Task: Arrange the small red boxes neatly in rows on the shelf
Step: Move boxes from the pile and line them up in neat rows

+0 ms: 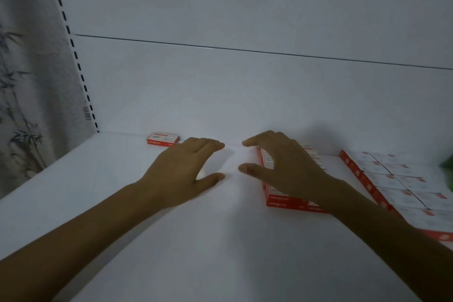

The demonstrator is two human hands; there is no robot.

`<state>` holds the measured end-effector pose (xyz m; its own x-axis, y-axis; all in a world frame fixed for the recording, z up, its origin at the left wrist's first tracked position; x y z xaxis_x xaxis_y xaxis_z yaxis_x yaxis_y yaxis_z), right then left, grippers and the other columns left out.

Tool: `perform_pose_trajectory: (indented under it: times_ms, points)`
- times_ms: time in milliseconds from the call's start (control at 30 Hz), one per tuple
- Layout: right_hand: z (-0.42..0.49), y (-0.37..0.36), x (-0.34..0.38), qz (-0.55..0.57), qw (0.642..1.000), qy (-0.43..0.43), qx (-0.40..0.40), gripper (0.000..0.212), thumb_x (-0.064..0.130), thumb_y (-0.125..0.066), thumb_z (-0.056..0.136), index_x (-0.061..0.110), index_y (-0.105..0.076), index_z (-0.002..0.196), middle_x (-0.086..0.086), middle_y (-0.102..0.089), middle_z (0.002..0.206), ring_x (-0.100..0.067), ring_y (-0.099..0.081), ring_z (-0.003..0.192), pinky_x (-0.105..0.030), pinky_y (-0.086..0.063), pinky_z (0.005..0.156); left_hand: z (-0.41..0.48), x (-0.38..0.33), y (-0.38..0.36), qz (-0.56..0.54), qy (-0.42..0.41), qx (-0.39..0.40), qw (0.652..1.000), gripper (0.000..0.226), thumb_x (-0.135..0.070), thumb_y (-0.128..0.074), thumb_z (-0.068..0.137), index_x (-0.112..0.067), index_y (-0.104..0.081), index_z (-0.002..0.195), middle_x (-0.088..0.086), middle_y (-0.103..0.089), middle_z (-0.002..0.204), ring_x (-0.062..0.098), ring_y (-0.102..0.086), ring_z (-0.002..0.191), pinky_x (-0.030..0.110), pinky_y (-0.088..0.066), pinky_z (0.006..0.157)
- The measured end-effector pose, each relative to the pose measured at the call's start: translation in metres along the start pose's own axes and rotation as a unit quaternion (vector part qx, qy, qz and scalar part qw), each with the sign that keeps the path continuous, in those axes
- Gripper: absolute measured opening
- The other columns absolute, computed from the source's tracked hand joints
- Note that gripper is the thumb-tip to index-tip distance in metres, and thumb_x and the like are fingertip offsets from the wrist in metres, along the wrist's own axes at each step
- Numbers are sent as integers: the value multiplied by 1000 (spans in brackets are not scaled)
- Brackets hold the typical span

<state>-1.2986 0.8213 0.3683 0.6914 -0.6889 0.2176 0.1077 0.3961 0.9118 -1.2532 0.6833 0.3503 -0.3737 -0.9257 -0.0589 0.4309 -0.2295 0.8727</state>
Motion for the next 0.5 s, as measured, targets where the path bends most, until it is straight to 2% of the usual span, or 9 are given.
perform_pose_trajectory:
  times_ms: [100,167,267,400,500]
  points:
    - [28,-19,26,24,999,13,19,49,56,-55,82,33,-48,125,12,-49,128,-8,-42,119,-33,-33,101,-17,47,2,17,26,28,999,71,-67,-33,82,-24,-38,139,-7,-41,145,13,-39,132,26,-31,101]
    - [49,-35,48,42,998,21,38,50,56,-55,82,32,-47,125,12,-50,128,-8,-44,118,-35,-35,102,-31,77,6,15,37,35,999,74,-68,-32,82,-25,-34,142,-7,-35,148,12,-33,136,25,-28,107]
    - [83,-62,78,48,996,19,76,52,55,-56,82,31,-45,127,10,-50,130,-9,-45,119,-34,-37,100,-53,119,15,4,61,34,998,75,-69,-33,81,-27,-32,143,-7,-35,148,12,-34,135,25,-29,105]
    - [132,-93,96,10,996,3,84,54,53,-58,82,27,-45,128,5,-54,127,-15,-50,113,-29,-40,89,-70,160,18,2,80,41,996,78,-69,-34,79,-24,-33,143,-4,-34,149,15,-36,134,23,-24,102]
    - [159,-123,93,3,996,-34,87,50,47,-60,82,24,-47,125,1,-55,123,-19,-50,112,-34,-42,91,-76,181,13,-19,82,52,995,81,-71,-32,77,-26,-31,143,-6,-30,150,13,-31,136,24,-25,105]
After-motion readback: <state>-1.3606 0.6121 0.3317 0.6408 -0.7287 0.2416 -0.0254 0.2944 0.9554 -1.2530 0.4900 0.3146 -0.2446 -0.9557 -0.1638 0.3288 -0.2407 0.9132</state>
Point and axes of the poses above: each hand's wrist, its own z-axis towards the middle knuckle, its own y-axis out of the back of the hand, x = y × z, the point moved 9 cm from there along z, towards the middle knuckle
